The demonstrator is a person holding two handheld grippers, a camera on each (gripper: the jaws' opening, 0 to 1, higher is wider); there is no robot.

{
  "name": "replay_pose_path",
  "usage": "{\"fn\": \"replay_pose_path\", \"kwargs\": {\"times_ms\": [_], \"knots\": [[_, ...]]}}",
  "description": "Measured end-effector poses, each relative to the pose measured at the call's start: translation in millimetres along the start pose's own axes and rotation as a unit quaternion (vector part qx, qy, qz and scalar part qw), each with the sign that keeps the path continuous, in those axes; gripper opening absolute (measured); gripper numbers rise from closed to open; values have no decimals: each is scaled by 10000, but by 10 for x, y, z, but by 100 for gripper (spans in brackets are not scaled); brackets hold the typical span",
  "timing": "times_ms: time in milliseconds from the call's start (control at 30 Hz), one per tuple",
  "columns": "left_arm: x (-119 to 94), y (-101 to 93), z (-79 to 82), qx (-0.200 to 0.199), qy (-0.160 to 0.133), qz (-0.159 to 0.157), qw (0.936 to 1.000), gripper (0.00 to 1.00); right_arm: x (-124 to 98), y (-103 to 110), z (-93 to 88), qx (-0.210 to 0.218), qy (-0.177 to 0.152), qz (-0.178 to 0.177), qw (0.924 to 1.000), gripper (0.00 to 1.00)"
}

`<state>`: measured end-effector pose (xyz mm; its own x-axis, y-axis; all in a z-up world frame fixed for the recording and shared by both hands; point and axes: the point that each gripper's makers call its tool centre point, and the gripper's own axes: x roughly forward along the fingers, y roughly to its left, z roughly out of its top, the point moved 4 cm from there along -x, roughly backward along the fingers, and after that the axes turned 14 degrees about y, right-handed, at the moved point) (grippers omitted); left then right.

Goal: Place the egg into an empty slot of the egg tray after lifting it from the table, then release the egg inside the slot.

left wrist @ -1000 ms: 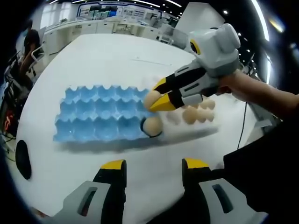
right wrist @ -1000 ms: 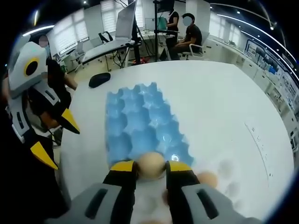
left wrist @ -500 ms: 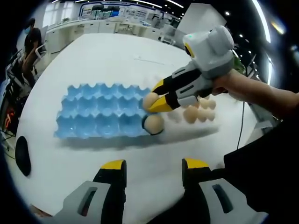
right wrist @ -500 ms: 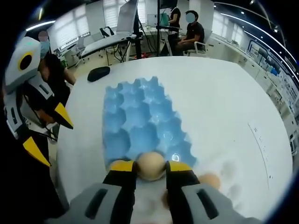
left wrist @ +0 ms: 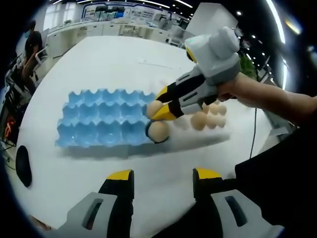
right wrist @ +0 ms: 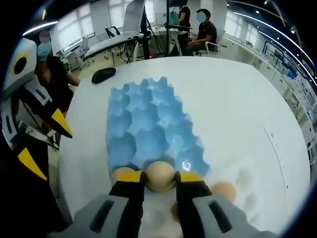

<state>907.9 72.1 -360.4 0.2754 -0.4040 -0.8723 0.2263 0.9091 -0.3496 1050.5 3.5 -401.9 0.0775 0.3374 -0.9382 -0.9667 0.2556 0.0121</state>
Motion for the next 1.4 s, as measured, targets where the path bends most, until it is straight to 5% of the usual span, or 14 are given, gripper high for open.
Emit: {"fn": "replay_pose_path", "kwargs": {"times_ms": [833,1400], "knots": [[-53,-51,-68,-83,-50,68,9999,48,59,21,-12,-115,78,-10,9999,26],[-37,-111,36,-5,-85,48,10000,49,-33,9,-146,-286,161,5,9995,27]]}}
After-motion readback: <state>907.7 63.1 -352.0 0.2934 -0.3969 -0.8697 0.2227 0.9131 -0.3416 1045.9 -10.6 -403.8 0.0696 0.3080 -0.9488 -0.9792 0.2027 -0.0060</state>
